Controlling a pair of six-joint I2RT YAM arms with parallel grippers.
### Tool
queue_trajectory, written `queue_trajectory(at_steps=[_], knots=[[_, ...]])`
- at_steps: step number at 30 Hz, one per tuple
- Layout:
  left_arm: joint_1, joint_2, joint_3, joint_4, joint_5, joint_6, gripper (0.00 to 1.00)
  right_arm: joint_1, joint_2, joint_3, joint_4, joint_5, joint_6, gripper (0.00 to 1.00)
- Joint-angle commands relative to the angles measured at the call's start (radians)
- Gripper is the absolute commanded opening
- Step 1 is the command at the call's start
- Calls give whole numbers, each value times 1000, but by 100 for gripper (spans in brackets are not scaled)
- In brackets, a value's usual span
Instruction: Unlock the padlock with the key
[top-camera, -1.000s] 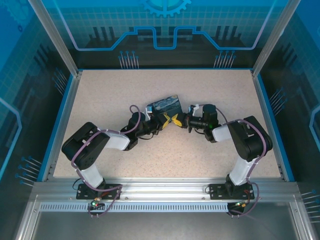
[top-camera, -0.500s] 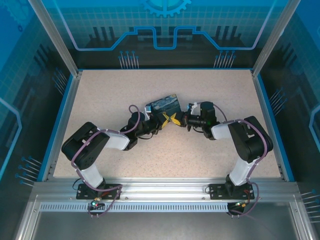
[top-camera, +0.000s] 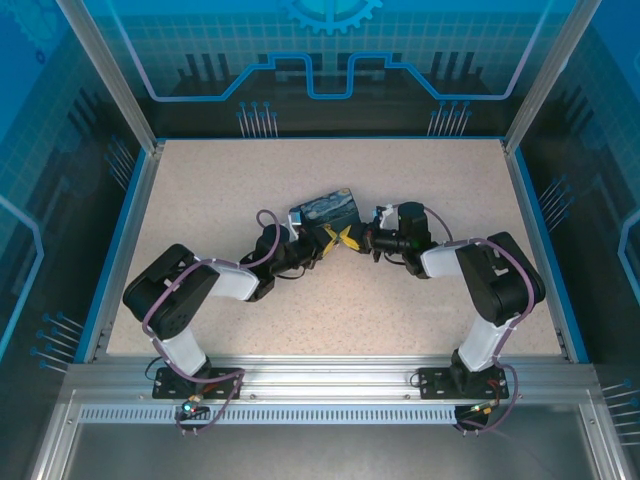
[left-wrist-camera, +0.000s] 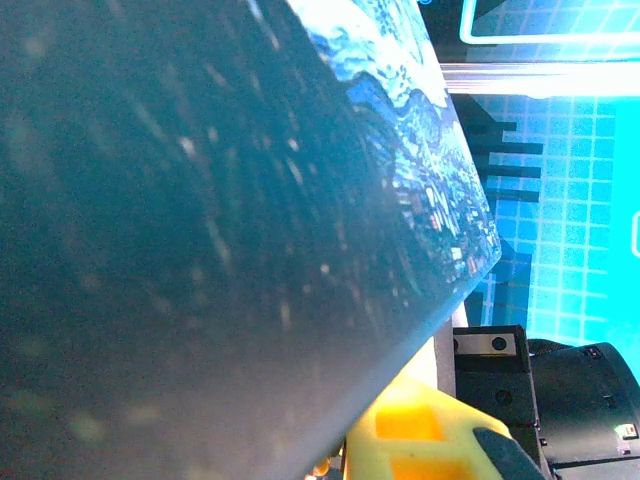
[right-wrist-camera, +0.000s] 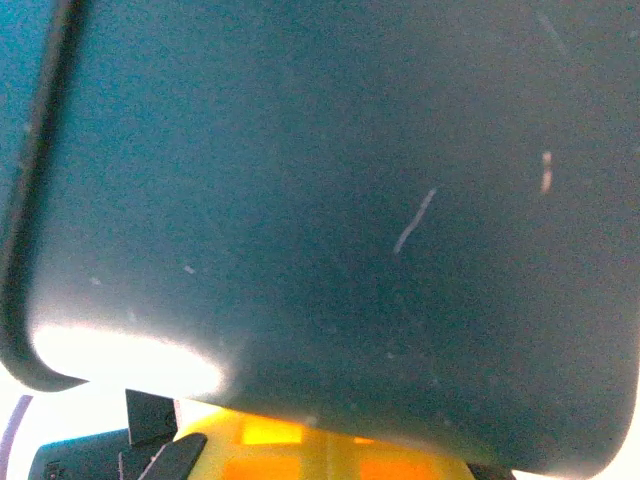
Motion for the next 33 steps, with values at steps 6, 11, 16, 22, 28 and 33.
queue_trajectory(at_steps=[6, 11, 16, 22, 28, 33], knots=[[-34, 3, 6, -24, 144, 103, 0, 36, 8, 27, 31, 30, 7, 0], [-32, 1, 18, -68, 149, 146, 0, 36, 21, 17, 40, 33, 23, 0], [-22, 23, 10, -37, 151, 114, 0, 36, 16, 5, 47, 40, 23, 15], [-7, 70, -4, 52, 158, 57, 0, 32, -6, -16, 36, 52, 11, 43], [-5, 74, -5, 43, 157, 61, 0, 30, -78, -52, -83, 64, -75, 65], [-2, 69, -5, 23, 159, 72, 0, 24, -226, -73, -311, 111, -226, 71]])
